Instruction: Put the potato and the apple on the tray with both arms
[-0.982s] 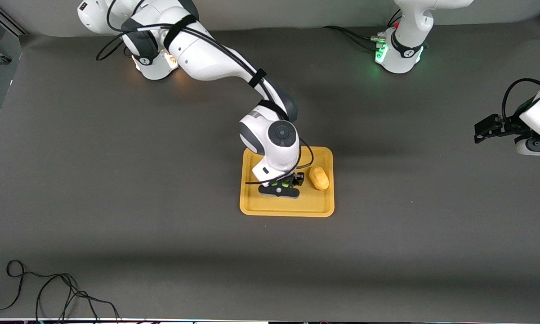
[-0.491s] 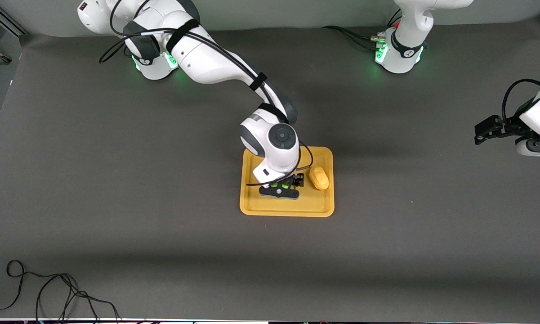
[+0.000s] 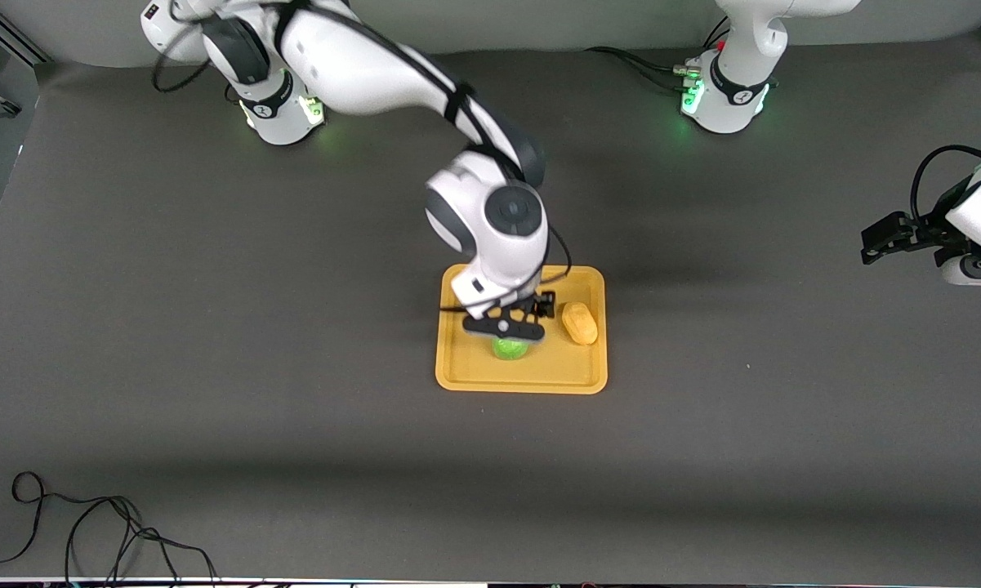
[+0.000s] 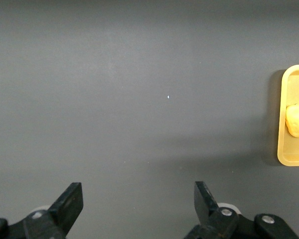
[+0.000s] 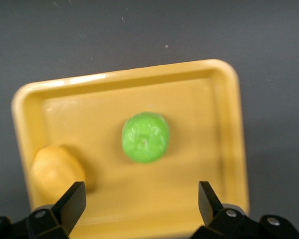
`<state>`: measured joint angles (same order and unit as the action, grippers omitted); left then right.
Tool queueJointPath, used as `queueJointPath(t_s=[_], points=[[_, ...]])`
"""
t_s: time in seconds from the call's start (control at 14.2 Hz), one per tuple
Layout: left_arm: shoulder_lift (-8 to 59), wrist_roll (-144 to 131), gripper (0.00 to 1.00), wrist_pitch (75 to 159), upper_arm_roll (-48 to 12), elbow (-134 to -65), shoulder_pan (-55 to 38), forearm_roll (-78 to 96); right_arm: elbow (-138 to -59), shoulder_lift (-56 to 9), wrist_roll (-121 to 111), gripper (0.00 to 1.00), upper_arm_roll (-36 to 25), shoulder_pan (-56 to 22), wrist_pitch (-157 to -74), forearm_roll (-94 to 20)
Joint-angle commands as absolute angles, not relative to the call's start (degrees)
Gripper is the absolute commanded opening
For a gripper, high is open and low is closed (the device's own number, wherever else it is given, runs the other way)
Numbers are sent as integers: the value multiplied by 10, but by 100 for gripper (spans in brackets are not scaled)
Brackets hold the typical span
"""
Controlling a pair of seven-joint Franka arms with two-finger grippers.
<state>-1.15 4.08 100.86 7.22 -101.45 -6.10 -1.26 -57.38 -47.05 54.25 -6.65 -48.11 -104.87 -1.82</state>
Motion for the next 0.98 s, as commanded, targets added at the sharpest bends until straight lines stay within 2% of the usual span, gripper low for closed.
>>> queueJointPath(t_s=[0.0,0.21,0.42,0.63,0.91], points=[[-14,25,99,1011,76,-1014,-70,-19,-599,-380,539,100,-71,-469,-985,-32],[-9,27,99,1014,76,-1008,-69,-19,-611,-305,455,100,-76,-439,-889,-26],[5,27,99,1013,76,-996,-65,-19,-638,-236,346,100,-99,-398,-826,-24],[4,26,99,1011,76,-996,-69,-20,-740,-146,257,100,-103,-331,-843,-25],[3,25,99,1011,76,-997,-69,-19,-834,-68,152,100,-86,-211,-870,-26]])
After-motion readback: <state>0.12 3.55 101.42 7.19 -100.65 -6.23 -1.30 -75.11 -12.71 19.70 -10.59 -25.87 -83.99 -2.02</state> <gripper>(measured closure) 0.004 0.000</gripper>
